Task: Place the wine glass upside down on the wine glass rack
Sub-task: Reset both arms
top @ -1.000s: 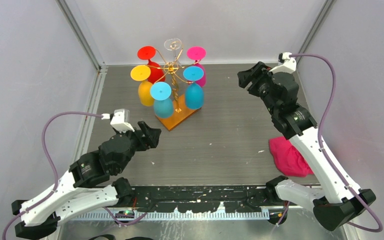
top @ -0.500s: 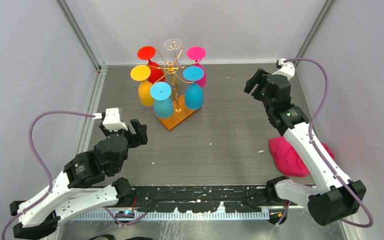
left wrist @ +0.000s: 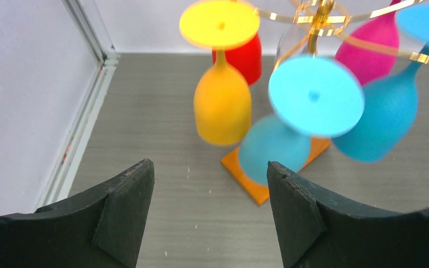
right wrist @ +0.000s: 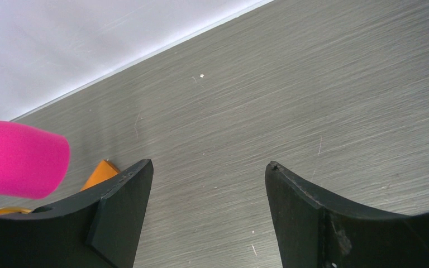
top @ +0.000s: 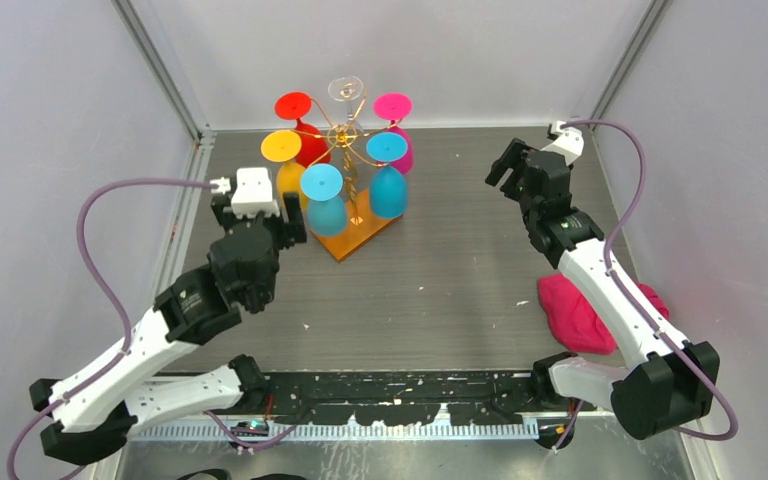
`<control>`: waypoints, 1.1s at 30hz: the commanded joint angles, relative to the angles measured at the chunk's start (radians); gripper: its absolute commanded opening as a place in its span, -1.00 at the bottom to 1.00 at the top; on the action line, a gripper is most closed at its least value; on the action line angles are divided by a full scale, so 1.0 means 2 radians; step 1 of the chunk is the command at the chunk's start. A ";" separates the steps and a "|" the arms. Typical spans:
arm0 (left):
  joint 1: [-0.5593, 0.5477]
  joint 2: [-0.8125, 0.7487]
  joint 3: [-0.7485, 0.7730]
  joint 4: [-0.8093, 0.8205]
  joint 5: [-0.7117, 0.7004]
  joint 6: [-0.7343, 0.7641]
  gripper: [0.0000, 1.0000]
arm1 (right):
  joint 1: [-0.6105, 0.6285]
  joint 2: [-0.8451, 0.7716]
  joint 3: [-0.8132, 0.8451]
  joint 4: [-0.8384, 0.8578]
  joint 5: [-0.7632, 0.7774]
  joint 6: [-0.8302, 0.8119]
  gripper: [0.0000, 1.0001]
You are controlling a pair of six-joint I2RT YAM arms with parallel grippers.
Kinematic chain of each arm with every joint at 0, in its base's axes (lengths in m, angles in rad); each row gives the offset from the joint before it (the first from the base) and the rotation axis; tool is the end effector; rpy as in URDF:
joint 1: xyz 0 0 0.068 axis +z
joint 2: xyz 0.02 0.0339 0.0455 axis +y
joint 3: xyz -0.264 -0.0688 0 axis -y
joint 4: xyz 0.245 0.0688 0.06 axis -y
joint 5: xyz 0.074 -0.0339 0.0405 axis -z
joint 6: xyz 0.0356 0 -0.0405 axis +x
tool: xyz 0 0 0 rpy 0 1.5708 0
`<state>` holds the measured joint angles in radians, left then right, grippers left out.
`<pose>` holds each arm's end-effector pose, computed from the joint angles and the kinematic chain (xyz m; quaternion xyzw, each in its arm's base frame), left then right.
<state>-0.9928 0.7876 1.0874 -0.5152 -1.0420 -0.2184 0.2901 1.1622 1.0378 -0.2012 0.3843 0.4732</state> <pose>0.1022 -0.1004 0.4106 -0.0339 0.7435 0.0092 0.6678 0.2597 0.0636 0.3507 0.1838 0.7839 0.0692 0.5890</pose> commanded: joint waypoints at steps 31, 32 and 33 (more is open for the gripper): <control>0.542 0.353 0.187 0.192 0.431 -0.098 0.49 | -0.036 0.123 0.067 0.161 0.052 -0.076 0.99; 0.542 0.347 0.156 0.236 0.420 -0.087 0.49 | -0.041 0.131 0.070 0.166 0.045 -0.074 0.99; 0.543 0.344 0.128 0.274 0.413 -0.077 0.49 | -0.045 0.142 0.074 0.168 0.038 -0.073 0.99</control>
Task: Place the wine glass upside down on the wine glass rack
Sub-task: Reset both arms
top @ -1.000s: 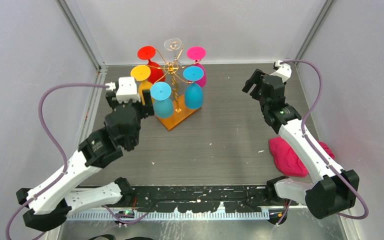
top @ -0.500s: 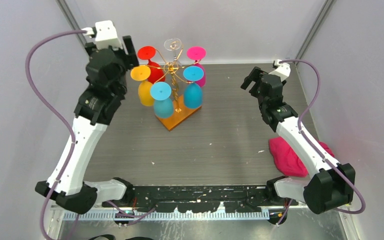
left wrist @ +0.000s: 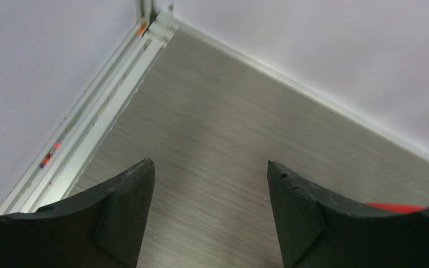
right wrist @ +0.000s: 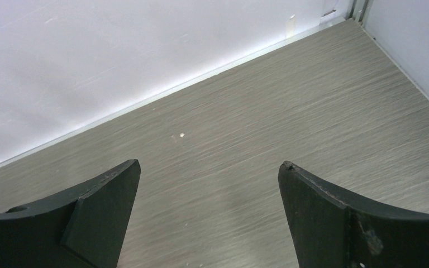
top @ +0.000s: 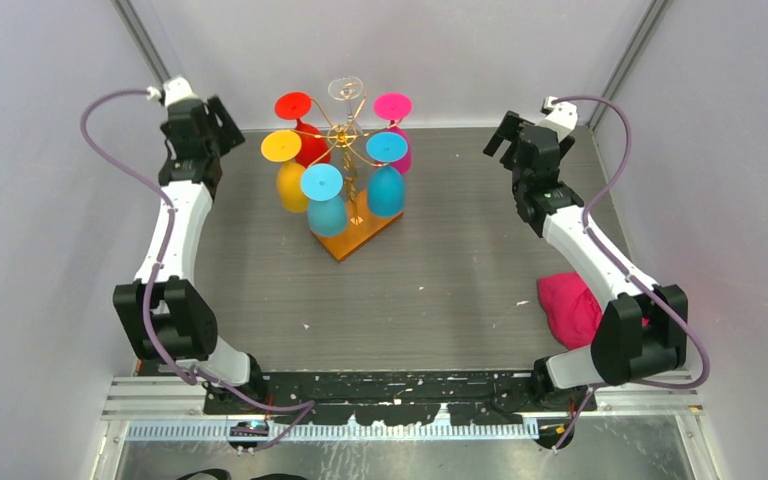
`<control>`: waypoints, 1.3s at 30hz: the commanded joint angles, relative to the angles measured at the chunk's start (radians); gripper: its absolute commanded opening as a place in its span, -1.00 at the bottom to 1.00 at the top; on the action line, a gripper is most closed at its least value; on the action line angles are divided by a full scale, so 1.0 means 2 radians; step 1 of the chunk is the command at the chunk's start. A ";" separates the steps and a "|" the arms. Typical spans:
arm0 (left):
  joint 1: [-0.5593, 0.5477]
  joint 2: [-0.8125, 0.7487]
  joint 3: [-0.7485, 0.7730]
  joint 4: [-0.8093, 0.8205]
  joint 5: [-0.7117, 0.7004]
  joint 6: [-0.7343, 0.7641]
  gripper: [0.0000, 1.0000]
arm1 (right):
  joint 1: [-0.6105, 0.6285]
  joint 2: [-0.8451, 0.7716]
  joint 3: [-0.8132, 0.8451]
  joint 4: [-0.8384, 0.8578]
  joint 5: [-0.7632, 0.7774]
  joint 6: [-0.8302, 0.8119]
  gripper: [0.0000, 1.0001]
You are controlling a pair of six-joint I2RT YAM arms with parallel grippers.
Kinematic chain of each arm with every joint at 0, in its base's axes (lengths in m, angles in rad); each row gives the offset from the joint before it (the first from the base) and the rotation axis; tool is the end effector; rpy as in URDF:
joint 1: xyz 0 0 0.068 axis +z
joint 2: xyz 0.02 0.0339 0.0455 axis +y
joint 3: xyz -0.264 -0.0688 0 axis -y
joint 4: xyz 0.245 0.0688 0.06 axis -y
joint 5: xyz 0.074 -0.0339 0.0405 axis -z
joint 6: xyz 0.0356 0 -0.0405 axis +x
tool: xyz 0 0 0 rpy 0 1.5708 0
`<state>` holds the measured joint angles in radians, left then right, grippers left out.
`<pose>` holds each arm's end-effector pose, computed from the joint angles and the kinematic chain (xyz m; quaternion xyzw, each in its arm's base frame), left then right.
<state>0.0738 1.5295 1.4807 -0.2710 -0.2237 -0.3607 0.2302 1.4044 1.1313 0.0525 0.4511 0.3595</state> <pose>0.3584 0.0344 0.3911 -0.2375 0.7726 0.0064 0.5888 0.3266 0.0606 0.3423 0.1886 0.7503 0.0100 0.6336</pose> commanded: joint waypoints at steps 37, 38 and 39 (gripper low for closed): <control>0.009 -0.042 -0.369 0.300 -0.048 -0.020 0.96 | -0.052 0.128 -0.006 0.209 -0.047 0.053 0.99; 0.009 -0.041 -0.369 0.299 -0.049 -0.025 0.99 | -0.052 0.129 -0.007 0.211 -0.046 0.054 0.99; 0.009 -0.040 -0.368 0.297 -0.050 -0.028 0.99 | -0.052 0.130 -0.009 0.212 -0.043 0.055 0.99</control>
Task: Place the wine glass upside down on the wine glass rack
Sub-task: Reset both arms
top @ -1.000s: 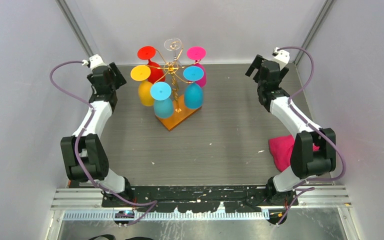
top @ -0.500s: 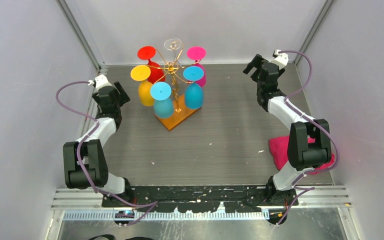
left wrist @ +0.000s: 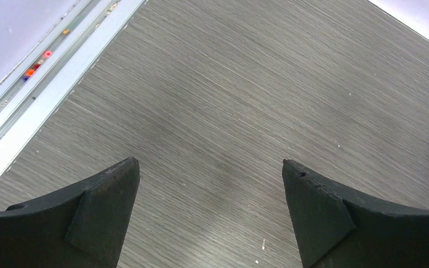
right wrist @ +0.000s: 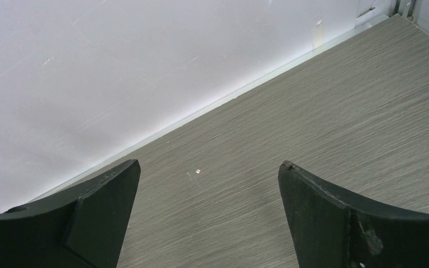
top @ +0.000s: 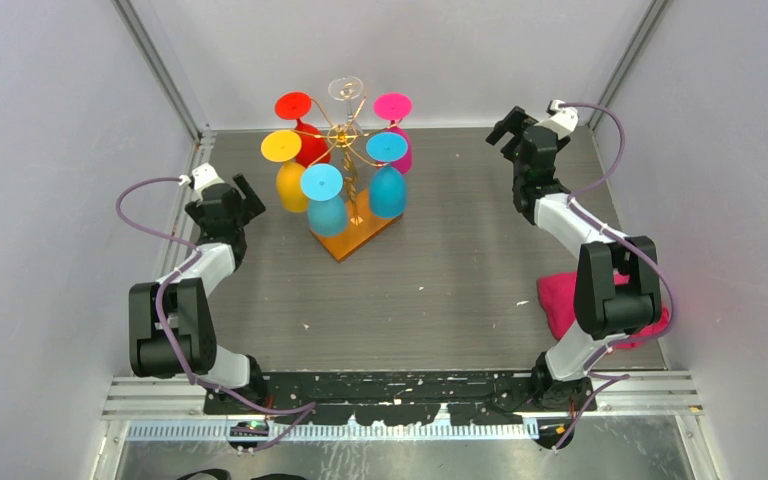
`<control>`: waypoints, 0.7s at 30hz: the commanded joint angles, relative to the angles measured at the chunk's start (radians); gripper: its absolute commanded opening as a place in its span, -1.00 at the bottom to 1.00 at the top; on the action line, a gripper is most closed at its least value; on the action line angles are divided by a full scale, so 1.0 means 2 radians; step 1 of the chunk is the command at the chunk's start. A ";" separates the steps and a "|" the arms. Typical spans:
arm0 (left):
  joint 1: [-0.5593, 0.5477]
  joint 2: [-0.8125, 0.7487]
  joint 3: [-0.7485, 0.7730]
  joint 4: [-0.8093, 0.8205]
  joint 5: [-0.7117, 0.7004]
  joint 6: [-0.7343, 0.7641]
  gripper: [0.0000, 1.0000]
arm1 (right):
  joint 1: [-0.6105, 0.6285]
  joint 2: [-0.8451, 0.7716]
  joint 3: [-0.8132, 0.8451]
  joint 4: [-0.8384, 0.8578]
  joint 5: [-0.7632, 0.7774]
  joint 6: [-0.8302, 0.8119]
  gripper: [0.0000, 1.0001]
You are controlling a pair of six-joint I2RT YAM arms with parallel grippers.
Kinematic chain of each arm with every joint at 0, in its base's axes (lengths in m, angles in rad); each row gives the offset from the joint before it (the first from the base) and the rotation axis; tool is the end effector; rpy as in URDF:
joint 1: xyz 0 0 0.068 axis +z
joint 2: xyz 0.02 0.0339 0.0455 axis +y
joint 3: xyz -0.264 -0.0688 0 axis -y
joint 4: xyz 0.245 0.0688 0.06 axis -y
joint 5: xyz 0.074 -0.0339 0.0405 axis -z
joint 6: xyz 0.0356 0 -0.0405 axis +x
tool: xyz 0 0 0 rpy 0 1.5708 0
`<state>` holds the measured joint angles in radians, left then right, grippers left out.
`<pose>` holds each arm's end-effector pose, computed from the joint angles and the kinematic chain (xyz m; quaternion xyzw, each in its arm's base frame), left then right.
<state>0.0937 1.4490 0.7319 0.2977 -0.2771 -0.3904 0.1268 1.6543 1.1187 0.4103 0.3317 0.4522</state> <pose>0.3086 0.0388 0.2157 -0.2721 0.7885 0.0349 0.5504 0.3885 0.0378 0.2897 0.2276 0.7122 0.0676 0.6606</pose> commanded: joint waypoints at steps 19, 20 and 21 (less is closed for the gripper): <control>0.001 0.011 0.013 0.008 -0.005 -0.038 0.99 | -0.001 0.018 -0.032 0.073 0.054 0.019 0.99; 0.002 0.018 0.014 0.011 0.004 -0.034 1.00 | 0.000 0.018 -0.034 0.073 0.053 0.019 0.99; 0.004 0.023 0.014 0.017 0.015 -0.026 0.99 | 0.000 0.017 -0.036 0.075 0.053 0.019 0.99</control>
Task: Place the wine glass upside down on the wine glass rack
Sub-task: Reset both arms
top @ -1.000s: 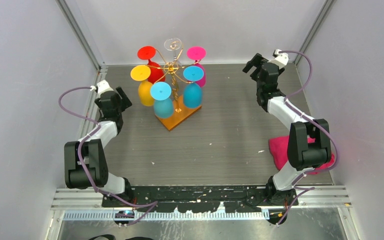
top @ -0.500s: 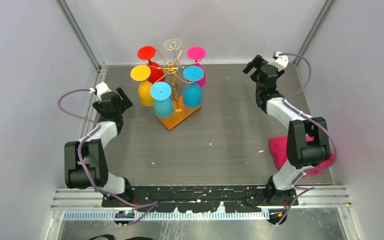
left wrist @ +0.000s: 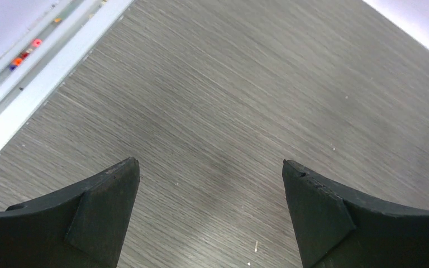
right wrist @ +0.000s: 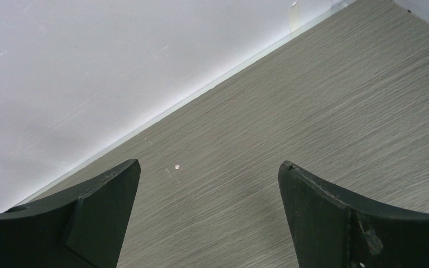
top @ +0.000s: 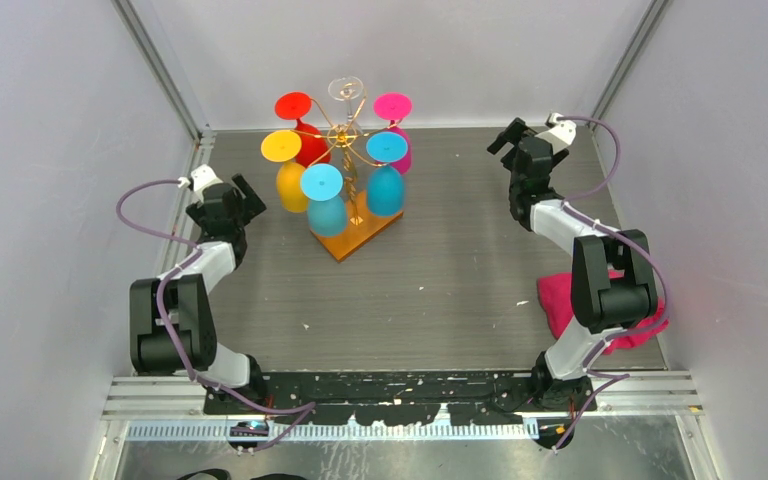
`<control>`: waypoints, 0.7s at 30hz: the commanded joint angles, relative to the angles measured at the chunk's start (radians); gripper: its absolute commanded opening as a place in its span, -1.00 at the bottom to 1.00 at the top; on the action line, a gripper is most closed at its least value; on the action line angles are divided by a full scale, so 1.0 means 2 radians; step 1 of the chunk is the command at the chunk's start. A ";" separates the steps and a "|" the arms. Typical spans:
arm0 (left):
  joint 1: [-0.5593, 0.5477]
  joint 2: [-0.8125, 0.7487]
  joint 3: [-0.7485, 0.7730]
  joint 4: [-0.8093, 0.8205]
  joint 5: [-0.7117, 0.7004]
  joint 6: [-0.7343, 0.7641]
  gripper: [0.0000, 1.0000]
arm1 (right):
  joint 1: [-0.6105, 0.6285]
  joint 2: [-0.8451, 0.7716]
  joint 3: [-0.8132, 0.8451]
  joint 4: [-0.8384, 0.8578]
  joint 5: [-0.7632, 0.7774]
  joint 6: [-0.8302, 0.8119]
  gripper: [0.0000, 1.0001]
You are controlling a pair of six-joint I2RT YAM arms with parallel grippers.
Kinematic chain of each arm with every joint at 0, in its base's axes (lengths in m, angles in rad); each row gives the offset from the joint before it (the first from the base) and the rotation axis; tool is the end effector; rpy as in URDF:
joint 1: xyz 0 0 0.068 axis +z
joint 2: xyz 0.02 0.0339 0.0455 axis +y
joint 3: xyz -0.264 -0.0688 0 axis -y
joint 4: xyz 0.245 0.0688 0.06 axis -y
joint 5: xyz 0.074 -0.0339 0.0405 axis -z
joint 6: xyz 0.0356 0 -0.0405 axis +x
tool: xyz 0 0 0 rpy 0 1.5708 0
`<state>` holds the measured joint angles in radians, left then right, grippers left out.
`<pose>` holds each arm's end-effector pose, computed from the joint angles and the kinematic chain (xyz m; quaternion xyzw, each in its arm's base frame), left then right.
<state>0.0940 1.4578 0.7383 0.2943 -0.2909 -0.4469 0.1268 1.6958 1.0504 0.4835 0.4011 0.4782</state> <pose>0.3102 0.0395 0.2149 -0.2979 0.7803 0.0258 0.5493 0.3887 0.0355 0.2588 0.2575 0.7127 0.0442 0.6510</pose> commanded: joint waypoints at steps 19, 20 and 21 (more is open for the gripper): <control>0.017 0.068 -0.026 0.191 0.081 0.087 1.00 | 0.000 0.009 -0.013 0.050 0.007 -0.031 0.99; 0.017 0.068 -0.027 0.191 0.083 0.094 0.99 | 0.001 0.012 -0.011 0.052 0.005 -0.029 0.99; 0.018 0.070 -0.028 0.195 0.084 0.102 0.99 | 0.001 0.015 -0.011 0.052 0.003 -0.028 0.99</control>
<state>0.1154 1.6001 0.6838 0.5774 -0.1375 -0.3370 0.1268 1.7046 1.0298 0.5289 0.4042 0.4351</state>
